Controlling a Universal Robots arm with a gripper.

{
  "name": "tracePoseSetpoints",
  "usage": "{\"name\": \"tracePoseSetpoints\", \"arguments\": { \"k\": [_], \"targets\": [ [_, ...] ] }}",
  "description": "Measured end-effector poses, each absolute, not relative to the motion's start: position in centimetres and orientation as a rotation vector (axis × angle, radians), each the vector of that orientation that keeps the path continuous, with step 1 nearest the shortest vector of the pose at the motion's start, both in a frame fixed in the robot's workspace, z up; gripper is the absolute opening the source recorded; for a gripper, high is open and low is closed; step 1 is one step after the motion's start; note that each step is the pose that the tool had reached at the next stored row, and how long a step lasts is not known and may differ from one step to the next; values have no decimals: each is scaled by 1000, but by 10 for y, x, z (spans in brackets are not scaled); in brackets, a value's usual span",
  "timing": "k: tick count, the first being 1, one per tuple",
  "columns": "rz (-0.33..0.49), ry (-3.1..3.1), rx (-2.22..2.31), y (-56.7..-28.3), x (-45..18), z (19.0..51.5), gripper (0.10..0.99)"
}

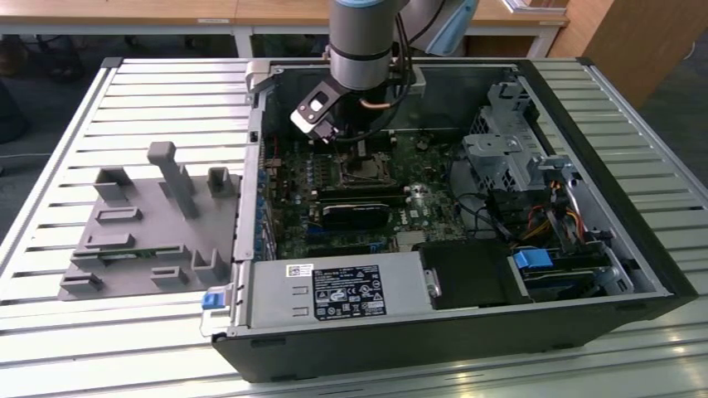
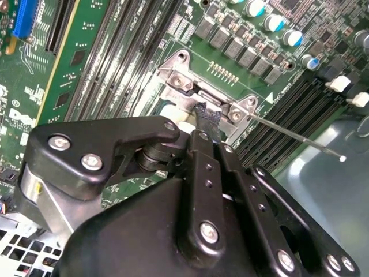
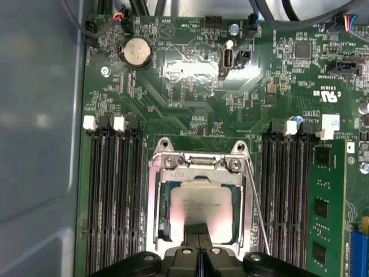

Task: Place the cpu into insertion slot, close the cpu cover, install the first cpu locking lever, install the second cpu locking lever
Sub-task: 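Close the cpu cover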

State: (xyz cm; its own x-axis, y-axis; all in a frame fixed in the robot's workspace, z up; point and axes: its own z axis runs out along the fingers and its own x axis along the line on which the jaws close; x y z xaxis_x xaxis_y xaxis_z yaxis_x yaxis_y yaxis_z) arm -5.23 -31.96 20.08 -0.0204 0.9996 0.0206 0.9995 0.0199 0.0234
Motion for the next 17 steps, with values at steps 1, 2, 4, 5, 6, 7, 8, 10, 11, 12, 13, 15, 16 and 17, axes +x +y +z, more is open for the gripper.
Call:
{"name": "tracePoseSetpoints", "arguments": {
  "k": [1, 2, 4, 5, 6, 7, 8, 10, 11, 12, 13, 15, 16, 17],
  "targets": [
    [49, 2242, 2197, -320, -51, 201, 106],
    [48, 2242, 2197, -320, -50, 201, 106],
    [49, 2242, 2197, -320, -48, 201, 106],
    [49, 2242, 2197, -320, -48, 201, 106],
    [48, 2242, 2198, -320, -48, 201, 106],
    [49, 2242, 2198, -320, -48, 203, 106],
    [49, 2242, 2198, -320, -48, 204, 106],
    [49, 2242, 2197, -320, -47, 208, 106],
    [48, 2242, 2197, -320, -47, 209, 106],
    [49, 2242, 2197, -320, -47, 209, 106],
    [49, 2242, 2197, -320, -47, 209, 106],
    [49, 2242, 2197, -320, -45, 209, 106],
    [49, 2242, 2197, -320, -44, 209, 106],
    [49, 2242, 2197, -320, -43, 209, 106]
  ]
}}
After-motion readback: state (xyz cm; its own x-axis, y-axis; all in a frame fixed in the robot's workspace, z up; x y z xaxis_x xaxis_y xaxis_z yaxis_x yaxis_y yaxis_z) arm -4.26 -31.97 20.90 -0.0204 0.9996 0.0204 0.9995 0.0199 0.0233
